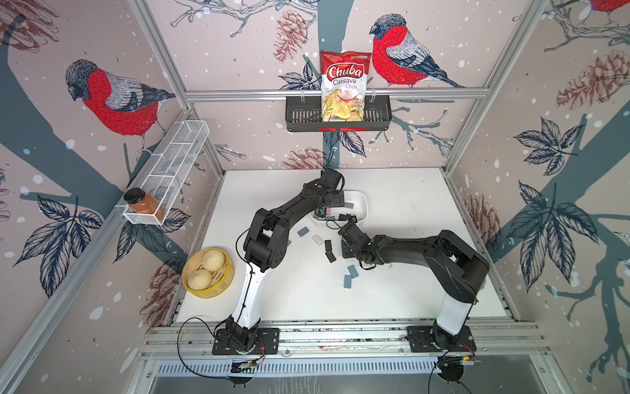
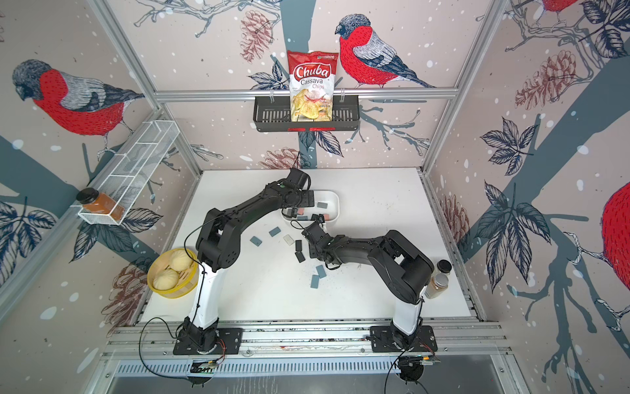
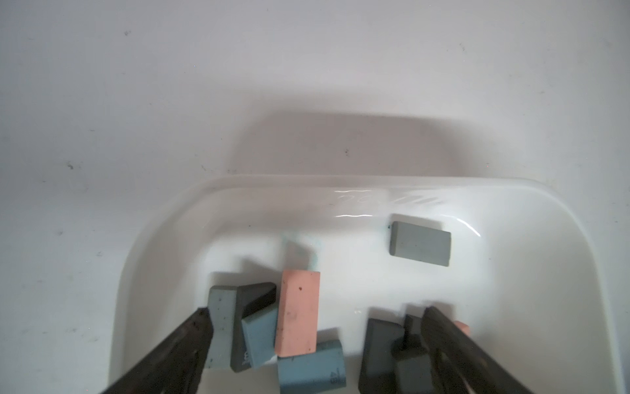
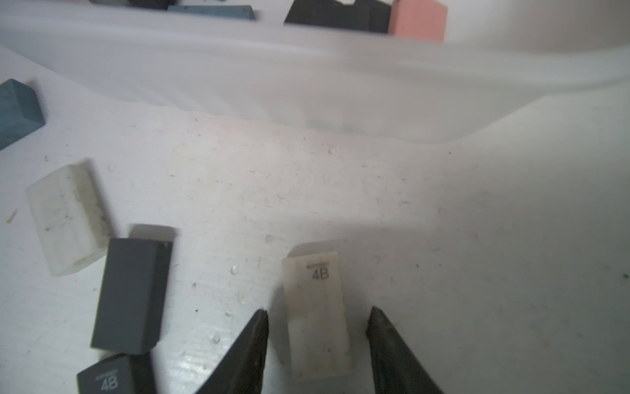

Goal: Put the eraser in the storage box
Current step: Pick up the eraser from the center of the board.

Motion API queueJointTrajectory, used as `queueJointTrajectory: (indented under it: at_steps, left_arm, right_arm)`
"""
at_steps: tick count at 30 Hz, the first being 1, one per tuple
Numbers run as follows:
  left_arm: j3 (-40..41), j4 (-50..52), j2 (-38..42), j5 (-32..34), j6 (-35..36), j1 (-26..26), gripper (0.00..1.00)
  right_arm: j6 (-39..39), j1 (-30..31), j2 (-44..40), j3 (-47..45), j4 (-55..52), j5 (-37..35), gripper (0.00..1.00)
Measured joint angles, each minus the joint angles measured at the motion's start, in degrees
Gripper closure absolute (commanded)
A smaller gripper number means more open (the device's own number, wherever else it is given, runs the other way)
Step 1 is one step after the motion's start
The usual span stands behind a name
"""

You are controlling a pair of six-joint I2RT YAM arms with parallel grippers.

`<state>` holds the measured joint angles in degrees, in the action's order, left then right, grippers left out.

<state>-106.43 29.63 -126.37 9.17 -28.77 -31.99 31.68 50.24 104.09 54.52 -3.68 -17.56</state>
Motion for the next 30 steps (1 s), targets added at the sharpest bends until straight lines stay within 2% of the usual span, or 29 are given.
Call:
queueJointTrajectory:
  at_steps: [6,9,22,30]
  left_arm:
    - [-0.26,0.92,4.61,-0.09,0.15,0.02,0.04]
    - [2.49,0.63,9.38,-0.04,0.09,0.09,0.04]
    - [33.40,-1.79,35.63,2.29,-6.14,3.48,0.04]
    - [46.01,-2.60,46.14,4.68,-12.33,3.93,0.04]
  right_arm:
    - [0.02,0.02,0.04,0.00,-0.07,-0.02,0.62]
    - [0.02,0.00,0.04,-0.02,-0.22,-0.04,0.65]
    - [0.04,-0.33,-0.48,-0.48,-0.02,0.02,0.78]
    - [0.20,-0.33,-2.54,-0.57,-1.73,0.00,0.80]
